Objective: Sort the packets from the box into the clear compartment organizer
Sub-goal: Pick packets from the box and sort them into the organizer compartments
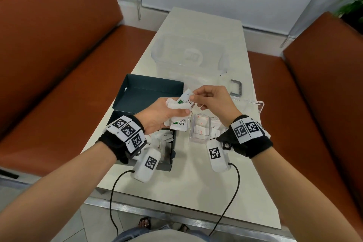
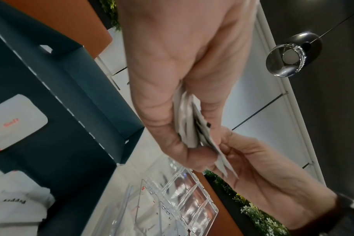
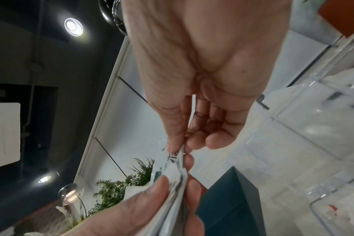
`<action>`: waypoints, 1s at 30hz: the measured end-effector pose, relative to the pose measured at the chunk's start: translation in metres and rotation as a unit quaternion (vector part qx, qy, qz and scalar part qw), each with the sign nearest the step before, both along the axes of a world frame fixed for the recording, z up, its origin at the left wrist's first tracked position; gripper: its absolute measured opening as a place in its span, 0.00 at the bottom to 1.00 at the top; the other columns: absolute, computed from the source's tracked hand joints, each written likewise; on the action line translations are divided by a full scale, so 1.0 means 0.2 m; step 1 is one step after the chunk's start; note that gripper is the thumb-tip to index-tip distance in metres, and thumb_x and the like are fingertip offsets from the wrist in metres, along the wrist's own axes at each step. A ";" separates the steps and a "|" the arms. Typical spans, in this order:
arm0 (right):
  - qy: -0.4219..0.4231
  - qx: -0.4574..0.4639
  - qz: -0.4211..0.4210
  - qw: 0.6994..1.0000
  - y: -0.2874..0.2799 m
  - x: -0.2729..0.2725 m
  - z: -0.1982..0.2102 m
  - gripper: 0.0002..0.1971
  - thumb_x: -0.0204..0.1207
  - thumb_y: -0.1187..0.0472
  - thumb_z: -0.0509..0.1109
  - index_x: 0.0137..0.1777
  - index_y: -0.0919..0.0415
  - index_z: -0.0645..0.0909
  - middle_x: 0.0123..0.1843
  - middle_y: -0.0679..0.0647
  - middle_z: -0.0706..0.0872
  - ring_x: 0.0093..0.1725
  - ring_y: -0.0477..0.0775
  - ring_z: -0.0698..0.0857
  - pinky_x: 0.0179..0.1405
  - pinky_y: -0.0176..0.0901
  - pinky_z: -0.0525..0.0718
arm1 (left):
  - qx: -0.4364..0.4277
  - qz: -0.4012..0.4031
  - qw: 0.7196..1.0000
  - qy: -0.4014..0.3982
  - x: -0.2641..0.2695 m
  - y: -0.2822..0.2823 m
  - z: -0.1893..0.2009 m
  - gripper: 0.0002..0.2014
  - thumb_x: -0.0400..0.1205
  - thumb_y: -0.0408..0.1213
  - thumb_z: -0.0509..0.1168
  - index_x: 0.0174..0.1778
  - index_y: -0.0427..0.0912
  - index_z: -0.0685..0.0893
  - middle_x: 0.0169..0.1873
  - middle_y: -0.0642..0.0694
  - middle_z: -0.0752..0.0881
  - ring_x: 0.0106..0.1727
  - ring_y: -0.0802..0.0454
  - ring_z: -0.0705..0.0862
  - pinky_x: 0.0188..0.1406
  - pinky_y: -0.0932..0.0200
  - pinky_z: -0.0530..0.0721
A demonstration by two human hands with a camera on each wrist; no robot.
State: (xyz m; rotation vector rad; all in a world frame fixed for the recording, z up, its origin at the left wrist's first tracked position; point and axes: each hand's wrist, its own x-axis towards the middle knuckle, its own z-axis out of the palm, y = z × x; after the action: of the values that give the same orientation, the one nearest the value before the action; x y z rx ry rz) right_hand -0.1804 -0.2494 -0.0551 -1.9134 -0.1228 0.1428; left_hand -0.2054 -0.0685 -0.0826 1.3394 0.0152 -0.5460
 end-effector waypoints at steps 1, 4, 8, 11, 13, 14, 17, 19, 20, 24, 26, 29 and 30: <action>0.009 0.009 -0.010 1.000 -0.02 0.00 0.00 0.06 0.71 0.64 0.78 0.46 0.65 0.87 0.36 0.57 0.88 0.30 0.45 0.82 0.36 0.40 0.83 | -0.003 -0.002 1.000 0.003 0.01 -0.01 0.00 0.14 0.77 0.27 0.72 0.58 0.42 0.86 0.55 0.37 0.90 0.52 0.45 0.90 0.49 0.49 0.90; 0.020 0.023 -0.030 0.999 -0.09 -0.01 0.00 0.07 0.72 0.66 0.77 0.48 0.67 0.86 0.36 0.57 0.87 0.29 0.47 0.82 0.37 0.41 0.84 | 0.000 -0.014 1.000 0.007 0.02 -0.04 0.00 0.14 0.78 0.27 0.71 0.58 0.43 0.86 0.56 0.37 0.89 0.51 0.46 0.90 0.49 0.49 0.90; 0.020 0.051 -0.056 0.997 -0.19 -0.01 0.01 0.02 0.76 0.68 0.73 0.46 0.64 0.82 0.37 0.56 0.87 0.30 0.48 0.86 0.32 0.38 0.84 | 0.038 -0.019 0.999 0.002 0.03 -0.09 0.01 0.15 0.78 0.30 0.72 0.61 0.39 0.86 0.60 0.36 0.87 0.57 0.43 0.86 0.58 0.42 0.83; -0.008 0.042 -0.097 0.994 -0.31 0.01 0.01 0.05 0.77 0.68 0.72 0.43 0.59 0.82 0.36 0.57 0.87 0.29 0.47 0.87 0.31 0.37 0.86 | 0.046 -0.030 0.999 -0.003 0.04 -0.11 0.00 0.13 0.79 0.33 0.72 0.59 0.44 0.89 0.54 0.40 0.90 0.55 0.45 0.87 0.51 0.49 0.85; -0.017 0.007 -0.122 0.992 -0.41 0.02 -0.01 0.05 0.77 0.68 0.72 0.43 0.57 0.82 0.35 0.56 0.87 0.30 0.47 0.87 0.34 0.39 0.87 | 0.046 -0.028 0.999 -0.002 0.04 -0.12 0.00 0.11 0.79 0.34 0.72 0.57 0.47 0.90 0.51 0.43 0.89 0.52 0.47 0.85 0.50 0.50 0.79; -0.017 -0.022 -0.133 0.991 -0.47 0.03 -0.02 0.04 0.77 0.67 0.72 0.44 0.58 0.83 0.36 0.56 0.88 0.31 0.49 0.87 0.35 0.40 0.87 | 0.048 -0.028 0.998 -0.003 0.05 -0.12 -0.01 0.11 0.80 0.34 0.72 0.57 0.47 0.90 0.50 0.43 0.88 0.50 0.48 0.85 0.50 0.50 0.78; -0.005 -0.149 -0.142 0.979 -0.62 0.05 -0.06 0.02 0.77 0.65 0.71 0.48 0.60 0.85 0.38 0.57 0.89 0.35 0.51 0.87 0.39 0.41 0.87 | 0.049 -0.035 0.998 -0.003 0.05 -0.14 -0.02 0.12 0.80 0.34 0.71 0.59 0.46 0.88 0.50 0.43 0.88 0.48 0.50 0.87 0.43 0.56 0.82; 0.014 -0.256 -0.102 0.961 -0.68 0.05 -0.10 0.03 0.78 0.63 0.71 0.47 0.59 0.86 0.39 0.57 0.89 0.36 0.50 0.85 0.40 0.40 0.84 | 0.045 -0.036 0.998 0.001 0.05 -0.15 -0.02 0.12 0.80 0.34 0.72 0.59 0.46 0.89 0.48 0.45 0.90 0.46 0.52 0.88 0.37 0.59 0.83; 0.019 -0.302 -0.078 0.950 -0.69 0.04 -0.12 0.03 0.78 0.62 0.71 0.46 0.59 0.86 0.39 0.56 0.89 0.36 0.48 0.84 0.40 0.39 0.81 | 0.048 -0.035 0.998 0.000 0.04 -0.16 -0.02 0.11 0.80 0.34 0.72 0.58 0.46 0.89 0.46 0.46 0.90 0.45 0.54 0.88 0.36 0.60 0.80; 0.041 -0.378 -0.037 0.924 -0.65 0.02 -0.21 0.06 0.77 0.65 0.71 0.50 0.64 0.88 0.38 0.51 0.83 0.38 0.48 0.80 0.42 0.35 0.75 | 0.051 -0.038 0.998 0.002 0.04 -0.21 -0.04 0.10 0.80 0.34 0.72 0.55 0.48 0.90 0.46 0.47 0.90 0.44 0.56 0.87 0.38 0.56 0.70; 0.064 -0.381 -0.030 0.922 -0.62 0.00 -0.26 0.05 0.75 0.67 0.73 0.49 0.62 0.87 0.39 0.52 0.83 0.43 0.54 0.83 0.45 0.39 0.78 | 0.045 -0.042 0.998 0.005 0.04 -0.22 -0.04 0.09 0.80 0.34 0.72 0.54 0.48 0.90 0.46 0.46 0.90 0.46 0.53 0.88 0.41 0.53 0.75; 0.079 -0.401 -0.031 0.912 -0.58 -0.02 -0.32 0.04 0.72 0.67 0.74 0.43 0.58 0.83 0.40 0.54 0.86 0.48 0.59 0.86 0.55 0.50 0.83 | 0.042 -0.044 0.998 0.009 0.04 -0.22 -0.04 0.09 0.80 0.34 0.72 0.54 0.49 0.90 0.47 0.46 0.90 0.49 0.51 0.89 0.42 0.56 0.84; 0.074 -0.415 -0.031 0.906 -0.57 -0.03 -0.34 0.05 0.73 0.66 0.74 0.42 0.56 0.82 0.41 0.53 0.87 0.49 0.59 0.85 0.58 0.53 0.81 | 0.042 -0.044 0.998 0.008 0.03 -0.22 -0.04 0.09 0.80 0.34 0.71 0.55 0.48 0.89 0.48 0.46 0.90 0.49 0.51 0.88 0.37 0.59 0.84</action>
State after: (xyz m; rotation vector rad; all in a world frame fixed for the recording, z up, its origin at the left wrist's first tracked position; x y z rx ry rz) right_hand -0.1862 -0.3628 -0.1228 -2.7438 0.1271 0.3366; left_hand -0.1988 -0.1118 -0.0902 1.4229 -0.0075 -0.6356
